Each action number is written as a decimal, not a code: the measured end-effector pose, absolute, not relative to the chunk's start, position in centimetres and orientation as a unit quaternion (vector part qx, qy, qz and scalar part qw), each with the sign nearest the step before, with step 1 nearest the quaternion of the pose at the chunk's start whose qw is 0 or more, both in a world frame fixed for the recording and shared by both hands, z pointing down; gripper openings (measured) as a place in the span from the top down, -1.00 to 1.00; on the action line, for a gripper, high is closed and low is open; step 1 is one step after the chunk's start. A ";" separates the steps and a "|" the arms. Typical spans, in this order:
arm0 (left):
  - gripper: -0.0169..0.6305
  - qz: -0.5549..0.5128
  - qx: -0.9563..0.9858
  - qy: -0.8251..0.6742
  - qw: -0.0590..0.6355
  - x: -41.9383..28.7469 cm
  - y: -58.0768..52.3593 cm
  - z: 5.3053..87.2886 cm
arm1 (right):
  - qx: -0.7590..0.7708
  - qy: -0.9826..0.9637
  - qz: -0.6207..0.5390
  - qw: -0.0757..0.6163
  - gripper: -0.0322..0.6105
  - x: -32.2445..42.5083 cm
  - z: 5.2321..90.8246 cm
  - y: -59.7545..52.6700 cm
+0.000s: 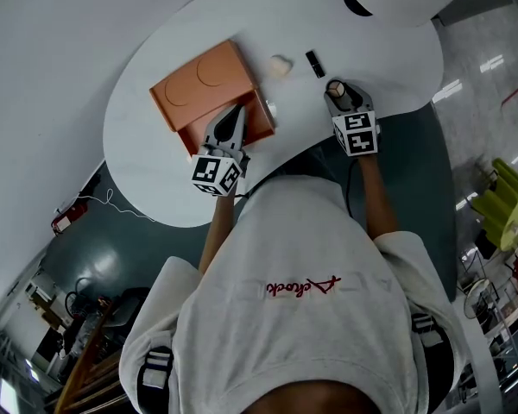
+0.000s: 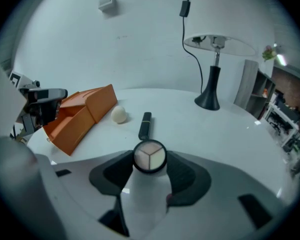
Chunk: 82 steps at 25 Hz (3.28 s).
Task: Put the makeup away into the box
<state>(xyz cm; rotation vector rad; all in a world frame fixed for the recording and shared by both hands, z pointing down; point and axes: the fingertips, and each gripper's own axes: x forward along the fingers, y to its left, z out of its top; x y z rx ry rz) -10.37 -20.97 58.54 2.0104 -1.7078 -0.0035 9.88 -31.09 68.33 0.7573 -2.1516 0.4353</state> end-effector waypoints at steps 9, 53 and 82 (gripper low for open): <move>0.91 -0.023 0.703 -0.676 0.221 -13.9 -18.3 56.3 | 0.235 -0.900 0.121 0.346 0.20 2.6 62.8 -30.4; 0.91 -0.103 0.416 -0.881 0.199 -25.4 5.7 55.6 | -0.332 -0.824 -0.173 0.425 0.20 -18.9 68.7 -5.5; 0.91 -0.101 0.442 -0.874 0.173 -25.5 5.5 53.4 | -0.270 -0.876 -0.167 0.363 0.73 -19.6 65.1 -6.4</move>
